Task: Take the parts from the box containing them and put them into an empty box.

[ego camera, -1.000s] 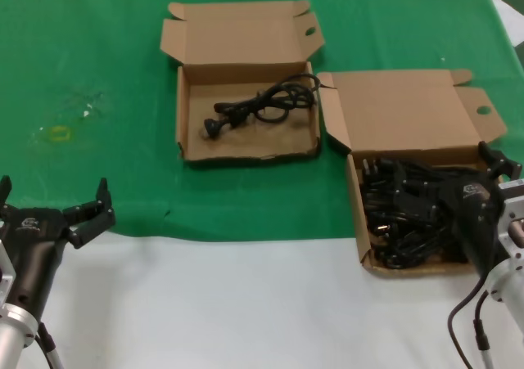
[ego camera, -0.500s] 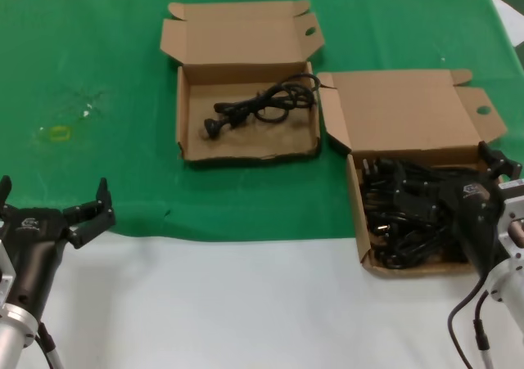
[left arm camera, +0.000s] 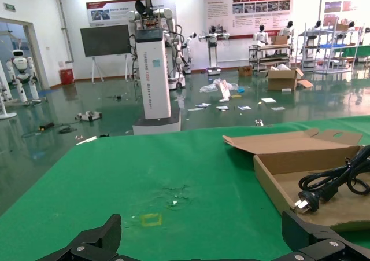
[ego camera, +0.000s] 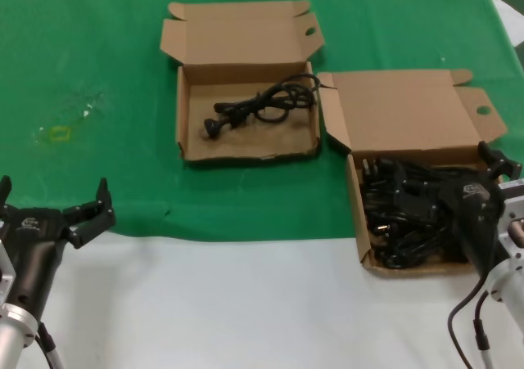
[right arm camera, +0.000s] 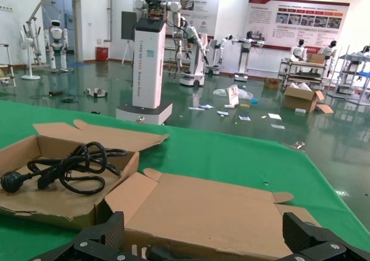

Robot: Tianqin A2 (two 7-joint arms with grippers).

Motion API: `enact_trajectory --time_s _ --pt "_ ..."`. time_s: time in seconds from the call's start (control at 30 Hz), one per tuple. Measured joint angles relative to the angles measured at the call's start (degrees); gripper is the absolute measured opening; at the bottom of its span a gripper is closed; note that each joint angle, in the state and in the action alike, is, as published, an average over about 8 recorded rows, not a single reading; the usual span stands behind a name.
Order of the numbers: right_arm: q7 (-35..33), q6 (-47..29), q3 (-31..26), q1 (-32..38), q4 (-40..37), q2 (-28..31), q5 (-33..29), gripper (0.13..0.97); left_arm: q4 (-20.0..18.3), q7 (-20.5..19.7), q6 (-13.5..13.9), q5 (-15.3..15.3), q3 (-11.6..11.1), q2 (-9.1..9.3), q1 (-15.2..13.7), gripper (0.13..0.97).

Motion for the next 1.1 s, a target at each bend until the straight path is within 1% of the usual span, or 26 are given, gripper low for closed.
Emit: enact_trajectory --time_s 1.1 --pt "0.00 0.00 0.00 0.00 0.00 0.00 0.00 0.966 0.00 0.00 0.00 0.00 0.00 0.00 0.00 0.966"
